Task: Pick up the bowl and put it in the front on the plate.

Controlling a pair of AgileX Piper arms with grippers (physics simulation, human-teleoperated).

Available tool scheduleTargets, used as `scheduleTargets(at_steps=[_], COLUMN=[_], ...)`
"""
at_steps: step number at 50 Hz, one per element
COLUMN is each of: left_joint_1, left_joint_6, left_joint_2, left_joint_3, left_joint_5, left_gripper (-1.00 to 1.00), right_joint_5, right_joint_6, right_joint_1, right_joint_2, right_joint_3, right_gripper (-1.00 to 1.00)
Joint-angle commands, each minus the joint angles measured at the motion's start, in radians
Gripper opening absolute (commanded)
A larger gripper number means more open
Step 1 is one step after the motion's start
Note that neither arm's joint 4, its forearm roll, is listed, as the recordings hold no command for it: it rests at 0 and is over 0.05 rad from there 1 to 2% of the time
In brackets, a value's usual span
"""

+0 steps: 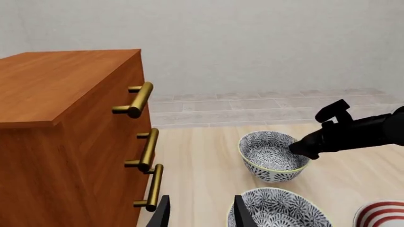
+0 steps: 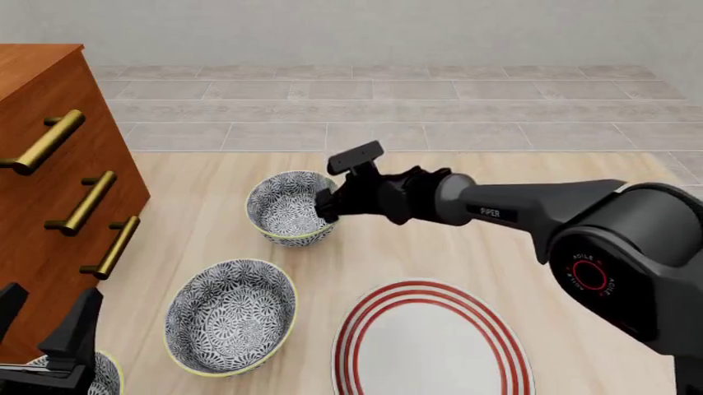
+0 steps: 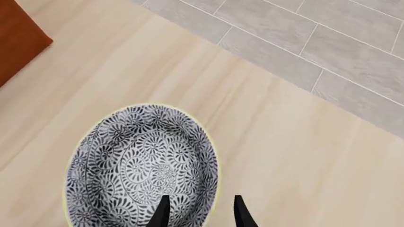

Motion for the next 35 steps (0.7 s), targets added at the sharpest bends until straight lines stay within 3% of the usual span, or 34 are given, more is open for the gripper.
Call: scheduleTargets(at_steps=[1, 35], left_joint_1=[0.0, 0.001], left_joint_6=[0.0, 0.0], left_joint_2=[0.008, 0.017], left_joint_3=[0.0, 0.0], left_joint_5=[-0.007, -0.014], left_gripper=[1.0, 1.0], right_joint_5=[-0.007, -0.018], right_joint_6=[0.003, 0.004], right_joint_1=[-0.002, 0.003], right_joint_2=[0.018, 0.054], right_joint_3=[-0.003, -0.01], right_gripper=[1.0, 1.0])
